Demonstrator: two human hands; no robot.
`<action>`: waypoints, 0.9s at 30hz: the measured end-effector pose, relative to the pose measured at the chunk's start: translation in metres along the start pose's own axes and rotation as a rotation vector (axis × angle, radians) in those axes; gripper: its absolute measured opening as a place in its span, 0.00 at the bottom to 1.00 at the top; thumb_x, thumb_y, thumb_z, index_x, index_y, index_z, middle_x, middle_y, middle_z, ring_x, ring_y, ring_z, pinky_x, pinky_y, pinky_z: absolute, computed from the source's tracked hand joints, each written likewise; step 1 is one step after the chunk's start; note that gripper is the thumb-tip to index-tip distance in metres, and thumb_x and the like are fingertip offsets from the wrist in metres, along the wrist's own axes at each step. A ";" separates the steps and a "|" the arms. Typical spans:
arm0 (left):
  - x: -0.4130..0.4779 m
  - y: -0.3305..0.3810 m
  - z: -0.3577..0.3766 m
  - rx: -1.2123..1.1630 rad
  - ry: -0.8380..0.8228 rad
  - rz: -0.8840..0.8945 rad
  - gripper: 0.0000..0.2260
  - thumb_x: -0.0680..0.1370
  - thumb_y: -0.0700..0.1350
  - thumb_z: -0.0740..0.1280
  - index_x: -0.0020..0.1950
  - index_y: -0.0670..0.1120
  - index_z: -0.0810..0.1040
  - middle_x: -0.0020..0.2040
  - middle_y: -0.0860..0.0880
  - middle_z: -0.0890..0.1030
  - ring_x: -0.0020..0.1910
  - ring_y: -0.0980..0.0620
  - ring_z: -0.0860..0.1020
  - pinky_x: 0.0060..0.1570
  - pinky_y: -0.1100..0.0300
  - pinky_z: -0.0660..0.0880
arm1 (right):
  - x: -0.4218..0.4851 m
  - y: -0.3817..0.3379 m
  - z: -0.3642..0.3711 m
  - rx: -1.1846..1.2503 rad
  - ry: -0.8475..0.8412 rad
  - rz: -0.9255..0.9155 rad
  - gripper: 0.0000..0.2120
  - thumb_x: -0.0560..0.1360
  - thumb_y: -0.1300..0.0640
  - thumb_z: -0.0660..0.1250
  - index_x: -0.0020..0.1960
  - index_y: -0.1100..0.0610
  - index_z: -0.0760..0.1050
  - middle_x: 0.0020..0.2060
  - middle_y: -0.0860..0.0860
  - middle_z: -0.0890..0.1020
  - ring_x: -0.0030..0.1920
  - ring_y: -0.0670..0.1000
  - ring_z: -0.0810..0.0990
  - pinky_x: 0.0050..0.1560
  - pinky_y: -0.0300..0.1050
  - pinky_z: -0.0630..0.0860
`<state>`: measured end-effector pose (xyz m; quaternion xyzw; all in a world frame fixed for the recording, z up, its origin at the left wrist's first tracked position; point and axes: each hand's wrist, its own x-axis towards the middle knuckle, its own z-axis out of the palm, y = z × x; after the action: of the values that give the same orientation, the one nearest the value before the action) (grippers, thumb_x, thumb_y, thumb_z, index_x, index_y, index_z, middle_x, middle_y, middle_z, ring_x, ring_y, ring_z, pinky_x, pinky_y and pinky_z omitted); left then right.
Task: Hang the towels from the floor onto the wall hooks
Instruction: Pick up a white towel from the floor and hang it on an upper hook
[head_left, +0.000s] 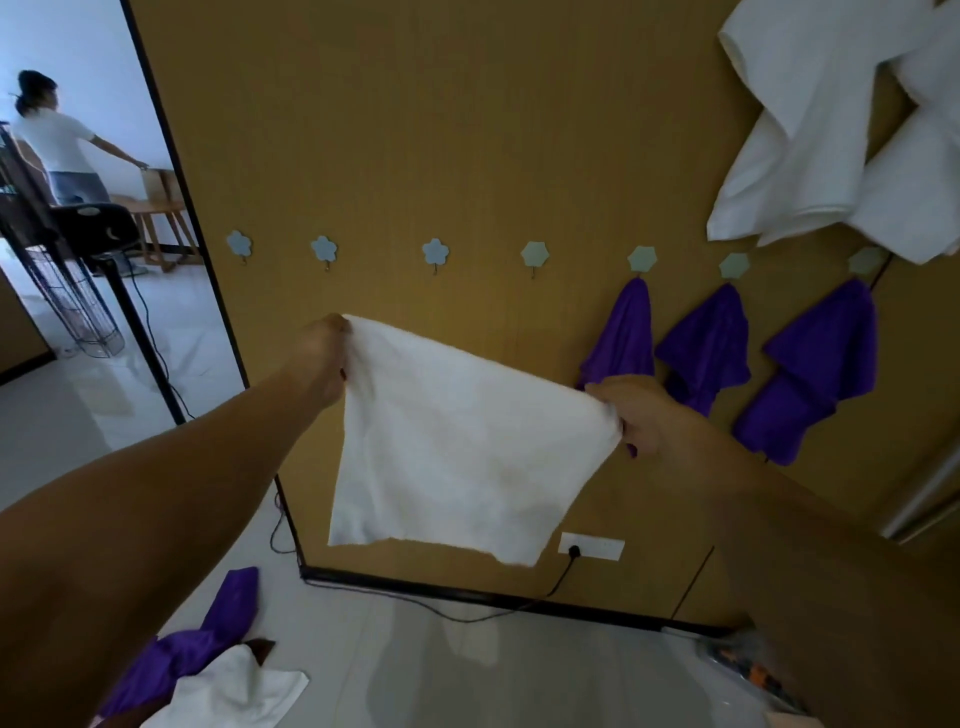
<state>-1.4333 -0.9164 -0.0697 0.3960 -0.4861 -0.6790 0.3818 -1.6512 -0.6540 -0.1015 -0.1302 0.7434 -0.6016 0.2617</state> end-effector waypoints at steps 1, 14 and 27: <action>0.002 -0.001 -0.003 -0.007 0.019 -0.001 0.05 0.78 0.43 0.61 0.43 0.48 0.72 0.44 0.50 0.75 0.41 0.51 0.75 0.38 0.58 0.72 | 0.004 -0.002 0.000 0.025 0.040 -0.013 0.10 0.78 0.60 0.67 0.57 0.62 0.76 0.49 0.56 0.79 0.49 0.55 0.78 0.52 0.50 0.77; 0.012 -0.006 -0.037 0.062 0.153 -0.025 0.05 0.77 0.46 0.64 0.51 0.47 0.71 0.44 0.50 0.74 0.44 0.49 0.73 0.50 0.51 0.70 | 0.003 0.000 0.013 0.068 0.064 -0.150 0.02 0.73 0.61 0.73 0.45 0.58 0.80 0.39 0.51 0.81 0.36 0.47 0.78 0.31 0.35 0.76; 0.012 0.000 -0.030 0.209 0.280 0.130 0.13 0.80 0.46 0.57 0.60 0.44 0.74 0.54 0.43 0.76 0.48 0.48 0.72 0.47 0.56 0.68 | 0.010 -0.016 0.014 -0.261 0.208 -0.331 0.12 0.77 0.48 0.67 0.43 0.57 0.80 0.46 0.53 0.82 0.40 0.45 0.76 0.52 0.48 0.76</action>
<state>-1.4106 -0.9382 -0.0786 0.4919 -0.5209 -0.5367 0.4456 -1.6535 -0.6748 -0.0908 -0.2205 0.8063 -0.5453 0.0624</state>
